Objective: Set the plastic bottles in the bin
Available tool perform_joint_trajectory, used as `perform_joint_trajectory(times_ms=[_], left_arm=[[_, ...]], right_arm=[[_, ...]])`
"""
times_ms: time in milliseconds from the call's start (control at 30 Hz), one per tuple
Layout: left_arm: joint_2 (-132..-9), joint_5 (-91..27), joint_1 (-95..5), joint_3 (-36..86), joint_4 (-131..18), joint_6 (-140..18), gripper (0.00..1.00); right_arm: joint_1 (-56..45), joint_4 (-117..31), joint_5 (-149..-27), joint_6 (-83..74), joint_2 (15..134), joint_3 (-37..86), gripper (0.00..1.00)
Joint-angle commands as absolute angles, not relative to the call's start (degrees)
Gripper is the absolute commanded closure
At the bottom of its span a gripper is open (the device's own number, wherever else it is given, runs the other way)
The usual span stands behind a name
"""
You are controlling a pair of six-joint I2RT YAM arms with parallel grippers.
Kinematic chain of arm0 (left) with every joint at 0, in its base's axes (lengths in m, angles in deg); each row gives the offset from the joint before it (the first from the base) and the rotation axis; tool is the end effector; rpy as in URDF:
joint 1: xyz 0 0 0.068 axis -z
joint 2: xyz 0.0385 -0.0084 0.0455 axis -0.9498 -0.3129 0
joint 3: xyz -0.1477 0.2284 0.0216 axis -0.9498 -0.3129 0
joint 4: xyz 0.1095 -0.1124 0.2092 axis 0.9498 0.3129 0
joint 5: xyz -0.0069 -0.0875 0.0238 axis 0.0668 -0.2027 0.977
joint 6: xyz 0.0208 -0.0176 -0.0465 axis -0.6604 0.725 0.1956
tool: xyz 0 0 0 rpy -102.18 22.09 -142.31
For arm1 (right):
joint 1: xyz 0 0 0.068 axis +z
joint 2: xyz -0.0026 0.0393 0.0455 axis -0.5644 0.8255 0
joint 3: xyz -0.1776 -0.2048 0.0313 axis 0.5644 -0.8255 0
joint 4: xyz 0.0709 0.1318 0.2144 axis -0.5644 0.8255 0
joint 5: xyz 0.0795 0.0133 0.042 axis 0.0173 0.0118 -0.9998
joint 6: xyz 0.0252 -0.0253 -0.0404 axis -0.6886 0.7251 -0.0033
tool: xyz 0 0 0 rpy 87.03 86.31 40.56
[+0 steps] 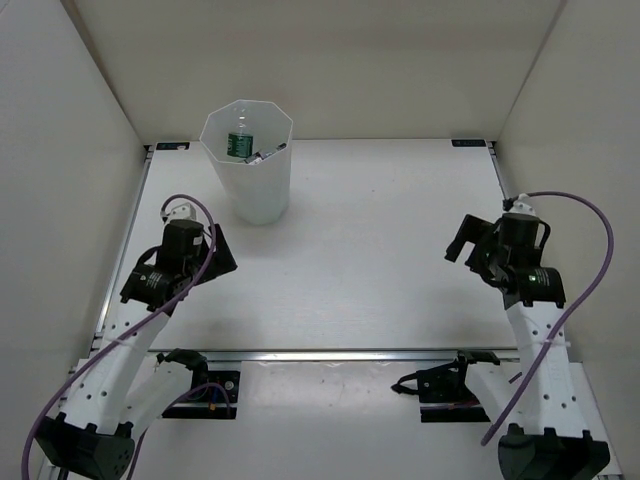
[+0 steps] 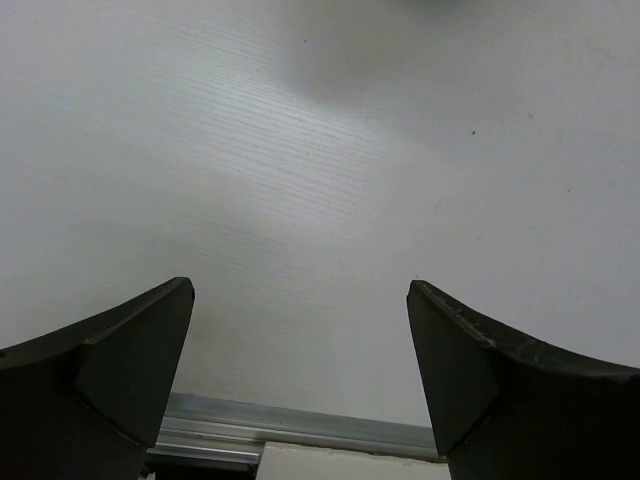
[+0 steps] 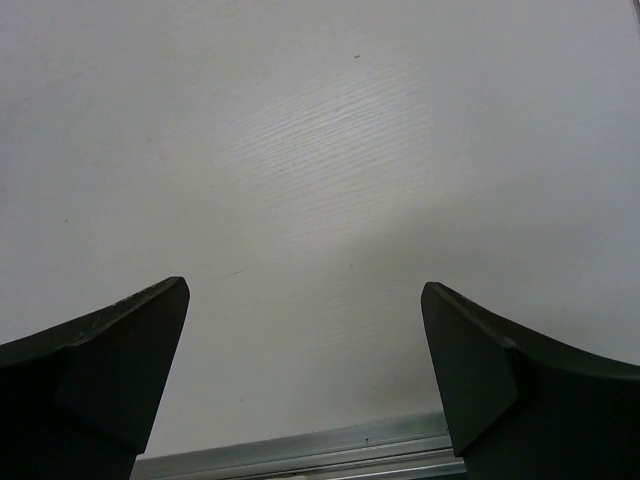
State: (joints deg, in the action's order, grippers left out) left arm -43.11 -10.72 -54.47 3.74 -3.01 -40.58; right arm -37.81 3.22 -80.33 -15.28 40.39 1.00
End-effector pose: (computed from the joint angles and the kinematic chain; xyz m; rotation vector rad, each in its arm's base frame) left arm 0.1515 -0.0388 0.2998 -0.4047 2.3618 -0.1298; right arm 0.1612 -0.0100 0.3161 0.4275 2.2563 0.1192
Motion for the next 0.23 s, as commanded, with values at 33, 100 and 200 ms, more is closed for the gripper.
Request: perform_joint_trajectory(times_ms=[33, 100, 200], left_arm=[[-42.1, -7.2, -54.3, 5.4, -2.8, -40.6, 0.01], [-41.2, -7.6, -54.3, 5.3, -2.7, -40.4, 0.01], [-39.3, -7.0, -53.4, 3.9, -2.8, -39.8, 0.01]], right_arm=[[-37.0, 4.3, -81.1, -14.3, 36.7, 1.3, 0.01], [-35.8, 4.1, -81.2, -14.9, 35.1, -0.2, 0.01], [-34.7, 3.1, -80.9, -15.5, 33.4, -1.2, 0.01]])
